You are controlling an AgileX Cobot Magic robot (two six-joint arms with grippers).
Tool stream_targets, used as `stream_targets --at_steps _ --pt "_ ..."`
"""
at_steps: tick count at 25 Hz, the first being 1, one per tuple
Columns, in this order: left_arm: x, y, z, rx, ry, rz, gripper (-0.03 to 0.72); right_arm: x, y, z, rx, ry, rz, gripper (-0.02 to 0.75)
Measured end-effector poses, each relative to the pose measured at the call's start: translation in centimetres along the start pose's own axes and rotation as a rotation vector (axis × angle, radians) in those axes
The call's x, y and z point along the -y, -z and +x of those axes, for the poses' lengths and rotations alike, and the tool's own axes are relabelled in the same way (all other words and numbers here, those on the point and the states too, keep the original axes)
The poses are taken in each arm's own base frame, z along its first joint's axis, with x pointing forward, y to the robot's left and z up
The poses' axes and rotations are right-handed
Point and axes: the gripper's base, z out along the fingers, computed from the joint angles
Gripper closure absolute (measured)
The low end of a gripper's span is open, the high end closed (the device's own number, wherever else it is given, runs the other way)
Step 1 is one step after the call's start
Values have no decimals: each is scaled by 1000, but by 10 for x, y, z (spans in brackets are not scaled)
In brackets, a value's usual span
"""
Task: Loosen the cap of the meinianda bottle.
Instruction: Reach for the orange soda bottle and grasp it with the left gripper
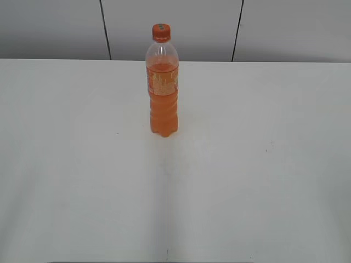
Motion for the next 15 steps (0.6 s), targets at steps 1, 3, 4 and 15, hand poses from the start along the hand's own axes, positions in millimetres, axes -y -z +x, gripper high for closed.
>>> stream_targets --at_steps 1,3,4,15 --pt "0 0 0 0 0 0 96 0 0 0 0 0 0 206" --pt "0 0 0 0 0 0 96 0 0 0 0 0 0 206" --pt "0 0 0 0 0 0 96 0 0 0 0 0 0 206" --pt "0 0 -1 4 1 3 96 0 0 0 0 0 0 206"
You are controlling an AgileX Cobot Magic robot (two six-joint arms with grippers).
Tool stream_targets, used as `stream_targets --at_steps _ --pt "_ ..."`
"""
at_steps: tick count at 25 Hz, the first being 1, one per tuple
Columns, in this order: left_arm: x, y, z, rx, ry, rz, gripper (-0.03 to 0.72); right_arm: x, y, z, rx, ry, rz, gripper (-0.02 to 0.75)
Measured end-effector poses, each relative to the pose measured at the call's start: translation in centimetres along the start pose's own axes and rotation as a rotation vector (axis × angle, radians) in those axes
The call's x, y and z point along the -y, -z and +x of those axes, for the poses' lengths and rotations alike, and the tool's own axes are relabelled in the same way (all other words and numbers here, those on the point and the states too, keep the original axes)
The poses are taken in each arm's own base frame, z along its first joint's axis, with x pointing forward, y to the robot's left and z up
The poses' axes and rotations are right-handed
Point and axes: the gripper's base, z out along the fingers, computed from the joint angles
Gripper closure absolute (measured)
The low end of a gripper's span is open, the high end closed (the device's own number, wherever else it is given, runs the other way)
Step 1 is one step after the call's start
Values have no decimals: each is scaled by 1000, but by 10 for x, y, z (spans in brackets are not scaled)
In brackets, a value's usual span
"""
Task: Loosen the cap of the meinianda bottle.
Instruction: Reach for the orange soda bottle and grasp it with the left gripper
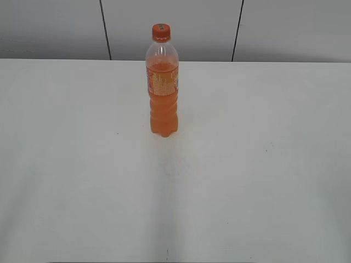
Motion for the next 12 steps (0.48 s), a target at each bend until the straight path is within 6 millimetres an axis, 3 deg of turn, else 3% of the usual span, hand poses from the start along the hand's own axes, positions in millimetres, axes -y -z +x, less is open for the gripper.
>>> stream_targets --at_steps 3,7,12 --pt "0 5 -8 51 -4 0 96 0 0 0 0 0 0 206" --pt "0 10 -33 170 -25 -5 96 0 0 0 0 0 0 206" --pt "-1 -14 -74 252 -47 -4 96 0 0 0 0 0 0 206"
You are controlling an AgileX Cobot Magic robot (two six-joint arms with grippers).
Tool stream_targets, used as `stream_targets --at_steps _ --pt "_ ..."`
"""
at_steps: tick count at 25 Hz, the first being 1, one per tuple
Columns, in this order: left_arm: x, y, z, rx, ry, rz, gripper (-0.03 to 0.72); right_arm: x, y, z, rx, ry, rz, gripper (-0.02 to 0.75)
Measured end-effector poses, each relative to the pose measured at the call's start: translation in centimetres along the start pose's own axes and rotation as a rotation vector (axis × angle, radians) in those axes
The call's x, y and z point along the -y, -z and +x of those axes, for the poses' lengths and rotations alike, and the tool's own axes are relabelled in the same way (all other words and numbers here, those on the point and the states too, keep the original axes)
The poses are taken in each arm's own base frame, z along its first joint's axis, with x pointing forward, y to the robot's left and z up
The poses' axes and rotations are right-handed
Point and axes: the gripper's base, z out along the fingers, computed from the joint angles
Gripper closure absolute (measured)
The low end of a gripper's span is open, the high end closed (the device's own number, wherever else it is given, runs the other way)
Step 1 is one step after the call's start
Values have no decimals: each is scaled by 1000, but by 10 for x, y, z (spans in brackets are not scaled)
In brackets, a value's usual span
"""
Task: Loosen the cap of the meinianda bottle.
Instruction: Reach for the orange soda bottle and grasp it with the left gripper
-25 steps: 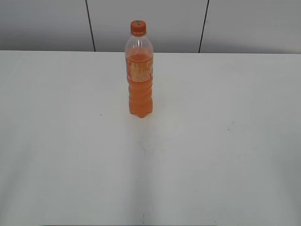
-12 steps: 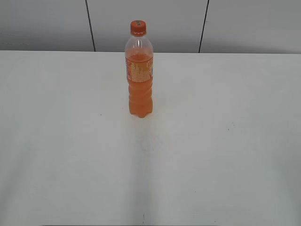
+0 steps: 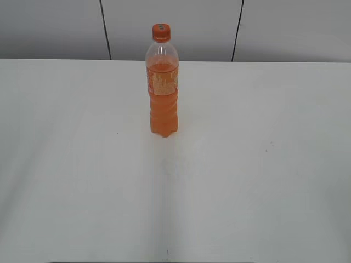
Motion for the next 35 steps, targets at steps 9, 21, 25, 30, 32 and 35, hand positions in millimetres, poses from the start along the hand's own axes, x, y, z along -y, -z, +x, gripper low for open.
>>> stream_targets --at_steps 9,21,25,30,32,35 --pt "-10 -104 -26 42 -8 -36 97 0 0 0 0 0 0 206" --pt "-16 -244 17 39 -94 -31 97 0 0 0 0 0 0 206" --pt "-6 -280 42 90 -81 96 97 0 0 0 0 0 0 206" --pt "5 -316 85 162 -36 229 97 0 0 0 0 0 0 206" --pt "8 -326 106 155 -16 260 97 0 0 0 0 0 0 206" --pt "14 -336 136 142 -2 330 97 0 0 0 0 0 0 206"
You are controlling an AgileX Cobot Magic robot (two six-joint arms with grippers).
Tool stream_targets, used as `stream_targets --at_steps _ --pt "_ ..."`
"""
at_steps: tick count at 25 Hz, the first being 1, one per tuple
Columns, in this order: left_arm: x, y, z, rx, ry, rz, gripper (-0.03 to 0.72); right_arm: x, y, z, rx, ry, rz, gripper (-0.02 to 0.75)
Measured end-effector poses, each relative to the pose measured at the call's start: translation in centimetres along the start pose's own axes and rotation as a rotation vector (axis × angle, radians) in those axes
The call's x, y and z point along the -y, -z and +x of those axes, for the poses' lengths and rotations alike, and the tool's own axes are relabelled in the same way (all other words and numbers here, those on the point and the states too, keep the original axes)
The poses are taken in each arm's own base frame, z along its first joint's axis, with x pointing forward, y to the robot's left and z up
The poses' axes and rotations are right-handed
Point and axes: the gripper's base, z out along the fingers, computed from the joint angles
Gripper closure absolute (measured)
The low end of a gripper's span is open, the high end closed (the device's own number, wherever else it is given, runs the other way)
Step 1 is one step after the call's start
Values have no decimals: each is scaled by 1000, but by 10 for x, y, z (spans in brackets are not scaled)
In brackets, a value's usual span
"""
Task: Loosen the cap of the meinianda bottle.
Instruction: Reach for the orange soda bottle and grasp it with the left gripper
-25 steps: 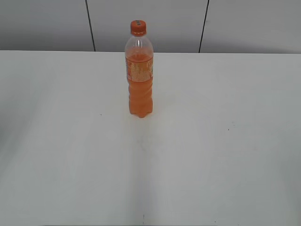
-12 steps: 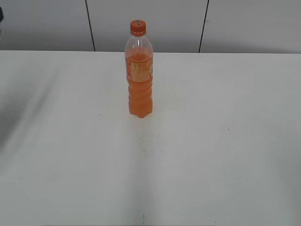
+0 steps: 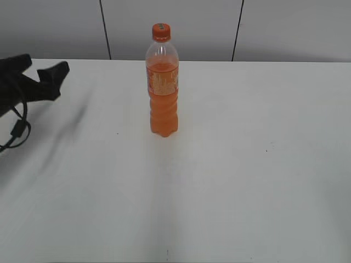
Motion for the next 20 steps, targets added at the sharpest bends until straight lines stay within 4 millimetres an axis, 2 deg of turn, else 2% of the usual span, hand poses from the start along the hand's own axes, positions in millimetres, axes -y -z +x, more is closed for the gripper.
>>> stream_targets --at_steps 5,9,14,20 --pt "13 -3 48 -115 1 171 97 0 0 0 0 0 0 206" --pt "23 -8 71 -168 -24 314 97 0 0 0 0 0 0 206" --pt "39 -22 84 -177 -46 417 96 0 0 0 0 0 0 206" --pt "83 -47 86 -135 -87 558 95 0 0 0 0 0 0 206"
